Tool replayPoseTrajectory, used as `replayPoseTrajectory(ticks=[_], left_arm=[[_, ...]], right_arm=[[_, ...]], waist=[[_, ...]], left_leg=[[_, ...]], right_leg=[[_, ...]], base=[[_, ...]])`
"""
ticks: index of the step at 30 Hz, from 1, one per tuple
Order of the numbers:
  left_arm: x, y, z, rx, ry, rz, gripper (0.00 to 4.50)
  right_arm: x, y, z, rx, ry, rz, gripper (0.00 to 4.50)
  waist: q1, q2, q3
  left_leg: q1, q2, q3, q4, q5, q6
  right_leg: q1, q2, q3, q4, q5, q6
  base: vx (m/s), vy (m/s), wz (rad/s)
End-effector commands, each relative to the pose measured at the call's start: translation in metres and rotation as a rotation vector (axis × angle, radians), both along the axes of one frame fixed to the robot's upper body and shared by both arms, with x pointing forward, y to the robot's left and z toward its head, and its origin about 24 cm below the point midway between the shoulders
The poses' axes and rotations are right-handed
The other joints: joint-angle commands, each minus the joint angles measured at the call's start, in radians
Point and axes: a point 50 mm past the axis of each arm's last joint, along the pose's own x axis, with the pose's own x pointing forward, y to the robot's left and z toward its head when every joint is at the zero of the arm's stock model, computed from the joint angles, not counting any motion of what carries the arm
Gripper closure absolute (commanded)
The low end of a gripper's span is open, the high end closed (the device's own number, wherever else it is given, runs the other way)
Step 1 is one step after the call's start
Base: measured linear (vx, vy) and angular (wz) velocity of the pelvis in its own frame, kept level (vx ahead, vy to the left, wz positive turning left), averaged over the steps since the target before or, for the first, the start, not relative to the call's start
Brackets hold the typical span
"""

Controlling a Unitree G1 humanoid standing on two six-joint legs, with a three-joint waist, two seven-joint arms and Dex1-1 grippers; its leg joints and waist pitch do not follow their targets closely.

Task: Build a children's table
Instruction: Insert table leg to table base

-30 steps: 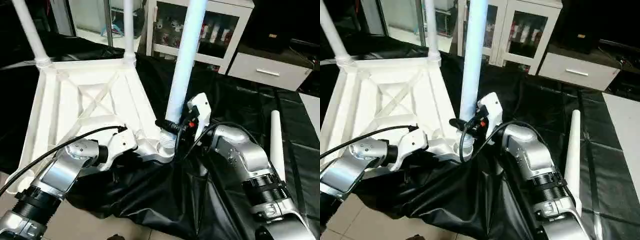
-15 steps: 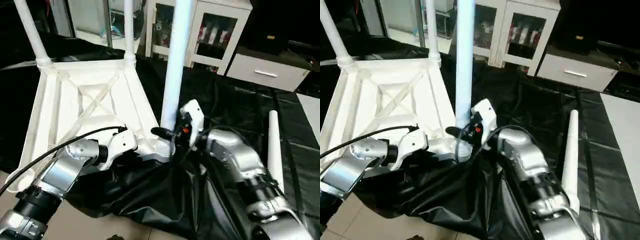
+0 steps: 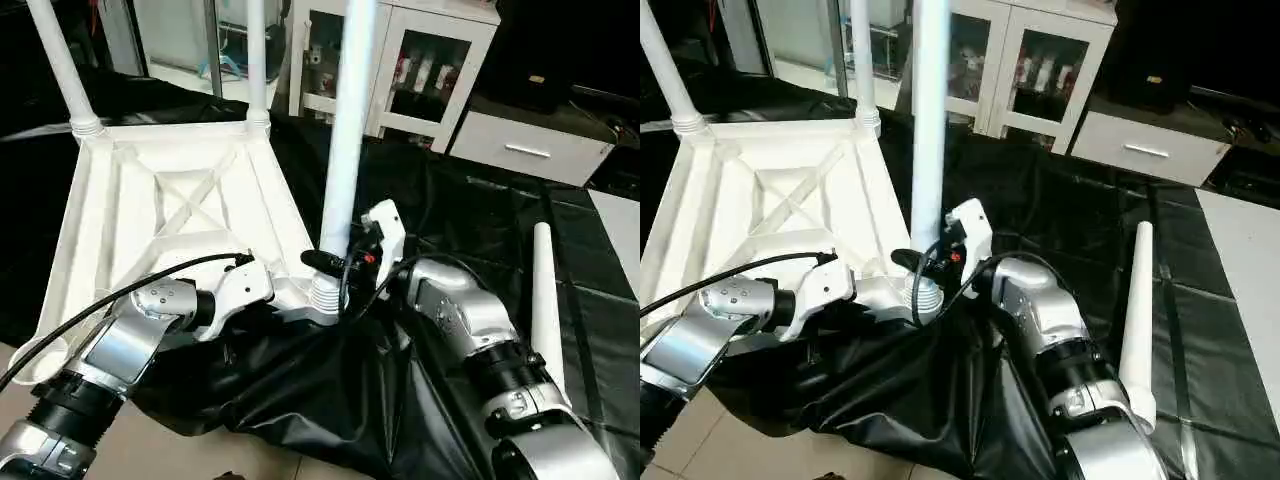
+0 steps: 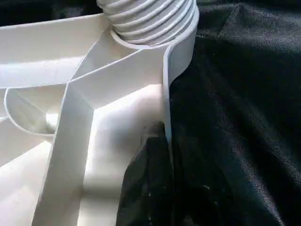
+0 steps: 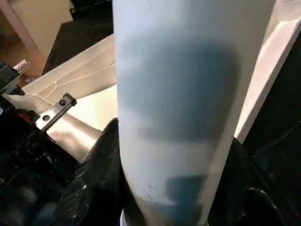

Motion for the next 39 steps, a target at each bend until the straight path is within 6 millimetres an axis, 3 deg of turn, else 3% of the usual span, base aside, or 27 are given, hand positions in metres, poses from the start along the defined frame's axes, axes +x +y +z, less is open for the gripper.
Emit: replayPoseTrajectory(ticks=[1,9,15,22,27,33,39], left_arm=[[0.0,-0.008,-0.002,-0.064,0.005,0.003,4.5],[0.003,-0.006,0.0,-0.069,-0.01,0.021,4.5],[0.004,-0.006,0.001,-0.073,-0.016,0.032,4.5],[0.004,-0.005,0.001,-0.076,-0.023,0.042,4.5],[0.005,-0.005,0.002,-0.075,-0.024,0.04,4.5],[0.004,-0.003,0.002,-0.068,-0.006,0.024,4.5],[0.005,-0.003,0.003,-0.062,0.002,0.02,4.5]], right_arm=[[-0.009,-0.017,-0.03,-0.044,0.109,-0.083,2.63],[-0.019,-0.025,-0.036,0.021,0.061,-0.202,2.63],[-0.041,-0.019,-0.04,-0.052,-0.034,-0.17,2.63],[-0.055,-0.016,-0.039,-0.105,-0.101,-0.181,2.63],[-0.058,-0.015,-0.046,-0.15,-0.052,-0.19,2.63],[-0.059,-0.012,-0.058,-0.284,0.068,-0.07,2.63],[-0.055,-0.009,-0.06,-0.278,0.115,0.004,2.63]], waist=[[-0.004,0.007,-0.05],[-0.001,0.014,-0.05],[0.002,0.011,-0.049],[0.003,0.008,-0.045],[-0.001,0.01,-0.044],[-0.004,0.011,-0.043],[-0.002,0.009,-0.046]], left_leg=[[0.007,0.074,-0.028,-0.094,-0.289,-0.021],[0.009,0.075,-0.031,-0.097,-0.332,-0.022],[0.004,0.074,-0.032,-0.103,-0.333,-0.016],[0.005,0.074,-0.035,-0.105,-0.372,-0.013],[0.006,0.075,-0.039,-0.107,-0.397,-0.015],[0.006,0.073,-0.041,-0.109,-0.416,-0.024],[0.006,0.075,-0.038,-0.109,-0.393,-0.023]], right_leg=[[0.032,-0.09,0.058,-0.083,-0.411,-0.149],[0.026,-0.091,0.058,-0.093,-0.483,-0.122],[0.027,-0.089,0.058,-0.093,-0.479,-0.106],[0.02,-0.093,0.06,-0.104,-0.564,-0.074],[0.018,-0.092,0.059,-0.106,-0.581,-0.07],[0.016,-0.093,0.06,-0.109,-0.603,-0.06],[0.017,-0.092,0.061,-0.105,-0.549,-0.073]], base=[[0.0,0.0,0.0],[0.0,0.0,0.0],[0.0,0.0,0.0],[0.0,0.0,0.0],[0.0,0.0,0.0],[0.0,0.0,0.0],[0.0,0.0,0.0]])
